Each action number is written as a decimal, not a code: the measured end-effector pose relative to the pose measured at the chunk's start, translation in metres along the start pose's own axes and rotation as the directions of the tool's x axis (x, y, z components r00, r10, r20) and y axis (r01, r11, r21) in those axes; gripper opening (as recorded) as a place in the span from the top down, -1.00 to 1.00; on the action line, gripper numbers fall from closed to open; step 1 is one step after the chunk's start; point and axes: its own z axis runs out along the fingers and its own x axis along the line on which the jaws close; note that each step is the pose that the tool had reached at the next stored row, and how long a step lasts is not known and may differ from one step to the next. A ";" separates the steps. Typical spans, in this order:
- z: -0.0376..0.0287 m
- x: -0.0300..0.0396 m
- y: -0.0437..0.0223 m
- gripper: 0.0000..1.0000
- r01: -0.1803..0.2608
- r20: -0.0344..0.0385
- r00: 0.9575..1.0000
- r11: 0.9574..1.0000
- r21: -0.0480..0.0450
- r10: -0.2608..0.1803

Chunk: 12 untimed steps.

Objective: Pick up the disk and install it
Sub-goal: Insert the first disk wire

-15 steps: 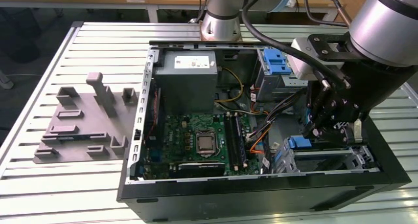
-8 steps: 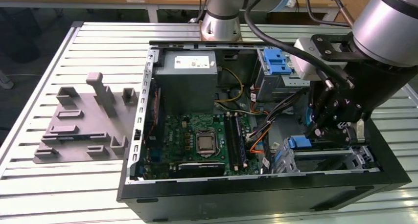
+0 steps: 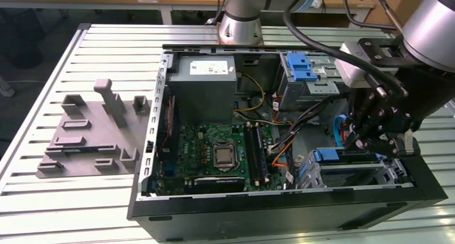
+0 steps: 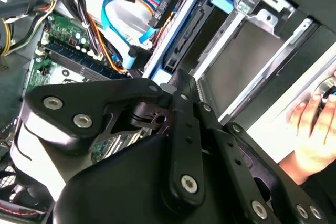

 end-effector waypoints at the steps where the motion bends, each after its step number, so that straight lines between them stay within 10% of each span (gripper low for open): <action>1: 0.0000 0.0001 -0.0015 0.79 0.000 0.000 1.000 1.000 0.000 0.000; 8: -0.0058 -0.0040 -0.0074 0.79 0.000 0.000 1.000 1.000 0.005 0.000; 12: -0.0057 -0.0064 -0.0229 0.79 0.000 0.000 1.000 1.000 0.006 0.000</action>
